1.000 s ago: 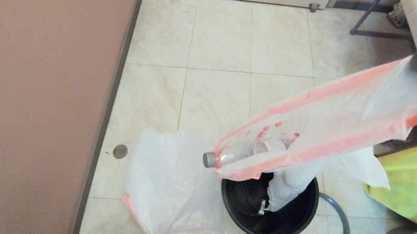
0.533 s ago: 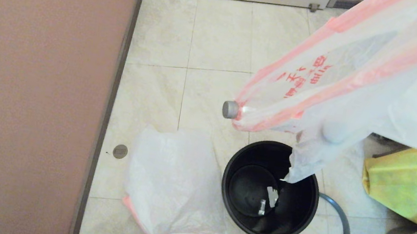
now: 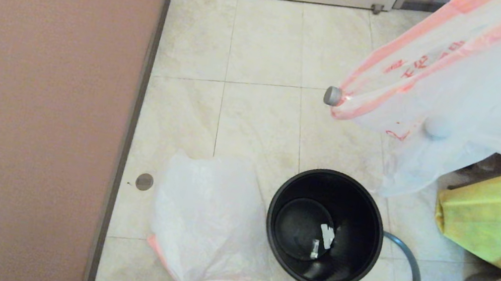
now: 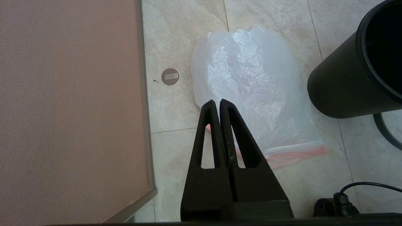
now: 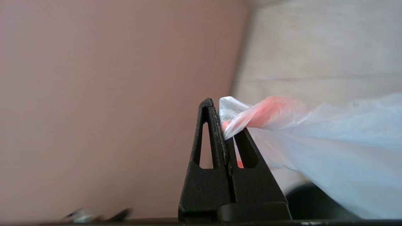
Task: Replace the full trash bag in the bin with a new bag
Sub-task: Place the trash bag on the floor
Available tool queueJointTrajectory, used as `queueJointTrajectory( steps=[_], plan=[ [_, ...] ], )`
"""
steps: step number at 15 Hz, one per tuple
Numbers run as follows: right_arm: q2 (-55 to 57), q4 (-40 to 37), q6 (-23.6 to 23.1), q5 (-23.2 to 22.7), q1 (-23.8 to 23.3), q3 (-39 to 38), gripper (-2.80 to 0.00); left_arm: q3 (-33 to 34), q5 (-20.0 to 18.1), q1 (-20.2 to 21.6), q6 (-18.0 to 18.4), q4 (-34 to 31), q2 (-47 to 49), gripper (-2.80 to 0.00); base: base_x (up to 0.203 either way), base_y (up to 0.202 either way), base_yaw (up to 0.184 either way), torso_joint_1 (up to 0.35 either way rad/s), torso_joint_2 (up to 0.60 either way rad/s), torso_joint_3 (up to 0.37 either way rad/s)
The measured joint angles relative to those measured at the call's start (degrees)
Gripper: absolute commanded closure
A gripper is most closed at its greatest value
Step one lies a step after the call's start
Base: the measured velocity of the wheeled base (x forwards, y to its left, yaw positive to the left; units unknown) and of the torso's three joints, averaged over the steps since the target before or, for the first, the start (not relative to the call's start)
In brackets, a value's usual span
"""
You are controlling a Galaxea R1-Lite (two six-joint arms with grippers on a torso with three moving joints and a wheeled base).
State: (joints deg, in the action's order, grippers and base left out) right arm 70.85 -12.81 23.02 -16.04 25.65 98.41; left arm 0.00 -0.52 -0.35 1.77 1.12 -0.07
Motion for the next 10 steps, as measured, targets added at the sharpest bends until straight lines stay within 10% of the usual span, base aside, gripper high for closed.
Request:
queueJointTrajectory(
  steps=[6,10],
  plan=[
    [12.4,5.3,0.6,-15.0,-26.9,-2.1,0.00,0.0,0.0,0.0,0.0,0.0,0.0,0.00,0.000,0.000,0.000,0.000,0.00,0.000],
    [26.5,10.1,0.5,-23.5,-35.7,-2.6,0.00,0.0,0.0,0.0,0.0,0.0,0.0,0.00,0.000,0.000,0.000,0.000,0.00,0.000]
  ],
)
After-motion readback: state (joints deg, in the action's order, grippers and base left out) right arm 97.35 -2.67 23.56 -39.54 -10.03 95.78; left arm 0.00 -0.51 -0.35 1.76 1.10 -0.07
